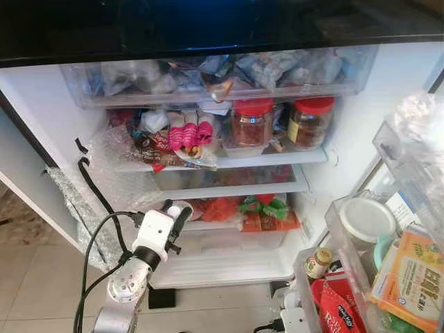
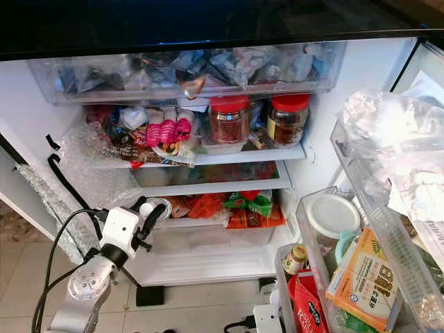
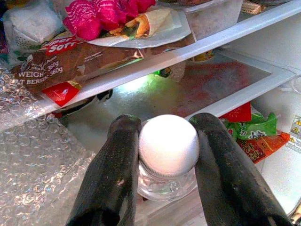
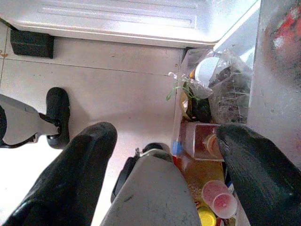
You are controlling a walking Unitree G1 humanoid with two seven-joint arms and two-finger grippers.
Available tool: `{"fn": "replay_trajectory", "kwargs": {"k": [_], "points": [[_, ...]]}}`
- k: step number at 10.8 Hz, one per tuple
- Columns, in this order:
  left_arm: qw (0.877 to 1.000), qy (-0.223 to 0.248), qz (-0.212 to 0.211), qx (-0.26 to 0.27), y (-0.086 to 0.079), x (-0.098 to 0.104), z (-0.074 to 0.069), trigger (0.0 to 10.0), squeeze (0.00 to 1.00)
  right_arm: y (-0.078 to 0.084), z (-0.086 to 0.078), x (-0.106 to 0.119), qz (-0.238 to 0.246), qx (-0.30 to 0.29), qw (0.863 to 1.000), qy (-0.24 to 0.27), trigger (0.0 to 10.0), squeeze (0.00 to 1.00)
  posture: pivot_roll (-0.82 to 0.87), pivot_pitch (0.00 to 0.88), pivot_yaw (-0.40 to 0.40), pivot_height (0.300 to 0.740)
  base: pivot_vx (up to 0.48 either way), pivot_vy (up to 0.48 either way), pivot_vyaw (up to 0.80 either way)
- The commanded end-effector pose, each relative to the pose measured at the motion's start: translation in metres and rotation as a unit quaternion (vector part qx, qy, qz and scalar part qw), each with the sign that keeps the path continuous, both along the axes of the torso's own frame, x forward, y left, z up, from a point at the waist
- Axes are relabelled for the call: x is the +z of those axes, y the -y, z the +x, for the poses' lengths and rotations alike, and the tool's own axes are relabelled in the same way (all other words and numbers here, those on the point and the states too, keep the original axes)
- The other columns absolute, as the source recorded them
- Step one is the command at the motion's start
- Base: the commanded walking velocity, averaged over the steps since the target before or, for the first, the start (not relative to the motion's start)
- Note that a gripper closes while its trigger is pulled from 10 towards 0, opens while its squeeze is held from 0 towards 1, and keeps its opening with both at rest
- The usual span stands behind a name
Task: Restocking fridge
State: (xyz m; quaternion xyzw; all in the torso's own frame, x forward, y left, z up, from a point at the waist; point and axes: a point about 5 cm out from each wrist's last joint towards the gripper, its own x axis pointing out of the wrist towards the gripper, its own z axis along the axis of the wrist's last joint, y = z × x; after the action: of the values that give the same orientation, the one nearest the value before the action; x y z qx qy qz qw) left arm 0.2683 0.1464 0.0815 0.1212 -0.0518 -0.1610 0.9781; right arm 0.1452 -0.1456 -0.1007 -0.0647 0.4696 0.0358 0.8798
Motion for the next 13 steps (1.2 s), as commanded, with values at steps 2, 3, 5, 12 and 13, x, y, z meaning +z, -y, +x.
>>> {"fn": "replay_trajectory", "kwargs": {"k": [2, 3, 5, 12, 13], "points": [[1.000, 0.009, -0.001, -0.005, 0.0023, 0.0056, 0.0023, 10.0, 0.00, -0.0023, -0.0049, -0.0019, -0.002, 0.000, 1.000, -0.008, 10.0, 0.00, -0.13, 0.087, 0.042, 0.740, 0.000, 0.000, 0.00], [1.000, 0.009, -0.001, -0.005, 0.0031, 0.0060, 0.0034, 10.0, 0.00, -0.0021, -0.0053, -0.0020, -0.002, 0.001, 1.000, -0.008, 10.0, 0.00, -0.13, 0.088, 0.042, 0.740, 0.000, 0.000, 0.00], [1.000, 0.010, -0.002, -0.004, 0.0040, 0.0061, 0.0039, 10.0, 0.00, -0.0011, -0.0059, -0.0022, -0.005, 0.003, 1.000, -0.008, 10.0, 0.00, -0.13, 0.088, 0.035, 0.740, 0.000, 0.000, 0.00], [1.000, 0.011, -0.006, 0.000, 0.0052, 0.0047, 0.0051, 10.0, 0.00, -0.0018, -0.0066, -0.0024, -0.007, 0.008, 1.000, -0.009, 10.0, 0.00, -0.13, 0.069, 0.036, 0.740, 0.000, 0.000, 0.00], [1.000, 0.011, -0.006, 0.000, 0.0052, 0.0049, 0.0052, 10.0, 0.00, -0.0021, -0.0066, -0.0024, -0.006, 0.009, 1.000, -0.008, 10.0, 0.00, -0.13, 0.065, 0.037, 0.740, 0.000, 0.000, 0.00]]}}
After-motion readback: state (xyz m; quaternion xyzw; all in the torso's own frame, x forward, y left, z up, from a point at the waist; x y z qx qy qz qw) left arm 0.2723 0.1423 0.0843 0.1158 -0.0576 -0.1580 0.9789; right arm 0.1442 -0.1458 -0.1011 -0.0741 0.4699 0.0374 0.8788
